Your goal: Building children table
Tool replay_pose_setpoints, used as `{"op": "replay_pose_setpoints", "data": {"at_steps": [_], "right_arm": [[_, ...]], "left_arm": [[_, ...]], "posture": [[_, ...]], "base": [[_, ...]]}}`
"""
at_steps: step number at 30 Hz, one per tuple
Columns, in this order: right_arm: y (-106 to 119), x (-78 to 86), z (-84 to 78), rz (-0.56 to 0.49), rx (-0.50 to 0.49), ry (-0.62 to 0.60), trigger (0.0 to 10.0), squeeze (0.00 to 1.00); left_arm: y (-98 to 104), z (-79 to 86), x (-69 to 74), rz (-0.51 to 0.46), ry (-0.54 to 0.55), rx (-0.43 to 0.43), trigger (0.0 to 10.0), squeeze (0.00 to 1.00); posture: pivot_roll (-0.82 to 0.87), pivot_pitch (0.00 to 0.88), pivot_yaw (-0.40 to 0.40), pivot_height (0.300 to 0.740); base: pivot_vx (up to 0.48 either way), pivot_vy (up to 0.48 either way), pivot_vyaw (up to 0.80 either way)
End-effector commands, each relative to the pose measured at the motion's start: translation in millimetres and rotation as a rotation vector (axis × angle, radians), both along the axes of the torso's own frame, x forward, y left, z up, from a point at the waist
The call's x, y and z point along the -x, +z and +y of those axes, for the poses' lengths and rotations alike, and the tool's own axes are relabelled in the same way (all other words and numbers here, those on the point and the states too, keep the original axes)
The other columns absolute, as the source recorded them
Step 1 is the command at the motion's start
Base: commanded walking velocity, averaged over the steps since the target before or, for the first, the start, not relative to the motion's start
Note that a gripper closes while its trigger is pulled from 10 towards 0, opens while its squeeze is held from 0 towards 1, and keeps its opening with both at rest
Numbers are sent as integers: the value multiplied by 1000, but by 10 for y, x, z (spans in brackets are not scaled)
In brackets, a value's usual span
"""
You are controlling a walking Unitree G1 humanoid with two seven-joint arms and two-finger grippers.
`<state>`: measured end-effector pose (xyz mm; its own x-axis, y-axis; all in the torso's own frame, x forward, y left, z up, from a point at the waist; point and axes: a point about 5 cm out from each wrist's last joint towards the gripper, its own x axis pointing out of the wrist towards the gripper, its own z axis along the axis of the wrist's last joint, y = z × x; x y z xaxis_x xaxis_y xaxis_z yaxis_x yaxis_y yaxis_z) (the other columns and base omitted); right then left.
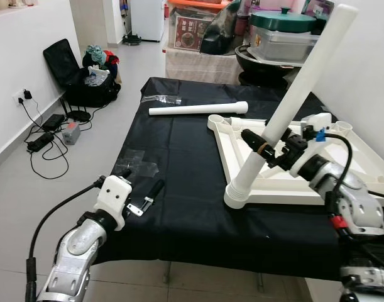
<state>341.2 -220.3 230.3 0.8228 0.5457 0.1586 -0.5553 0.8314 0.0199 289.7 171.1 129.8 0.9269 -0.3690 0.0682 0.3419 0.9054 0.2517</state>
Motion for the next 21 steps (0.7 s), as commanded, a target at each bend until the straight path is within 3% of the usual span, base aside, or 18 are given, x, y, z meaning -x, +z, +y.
{"op": "replay_pose_setpoints", "data": {"at_steps": [1,6,7,8,21], "right_arm": [[37,-32,13,1,-17,20,10000,0],[49,-52,25,-5,-21,37,10000,0],[60,-78,36,-11,-23,44,4314,0],[68,-99,37,-16,-30,48,0,0],[64,-151,-32,-27,-54,25,0,0]], "left_arm": [[-23,-18,3,6,-15,-10,10000,0],[-24,-23,3,6,-18,-10,10000,0],[-27,-34,3,6,-21,-9,10000,0],[-31,-42,4,7,-24,-8,10000,0],[-51,-52,15,12,-29,-8,10000,0]], "posture": [[110,0,-118,740],[109,0,-118,740],[109,0,-121,740],[110,0,-123,740],[108,0,-120,740]], "base": [[0,0,0],[0,0,0],[0,0,0],[0,0,0],[0,0,0]]}}
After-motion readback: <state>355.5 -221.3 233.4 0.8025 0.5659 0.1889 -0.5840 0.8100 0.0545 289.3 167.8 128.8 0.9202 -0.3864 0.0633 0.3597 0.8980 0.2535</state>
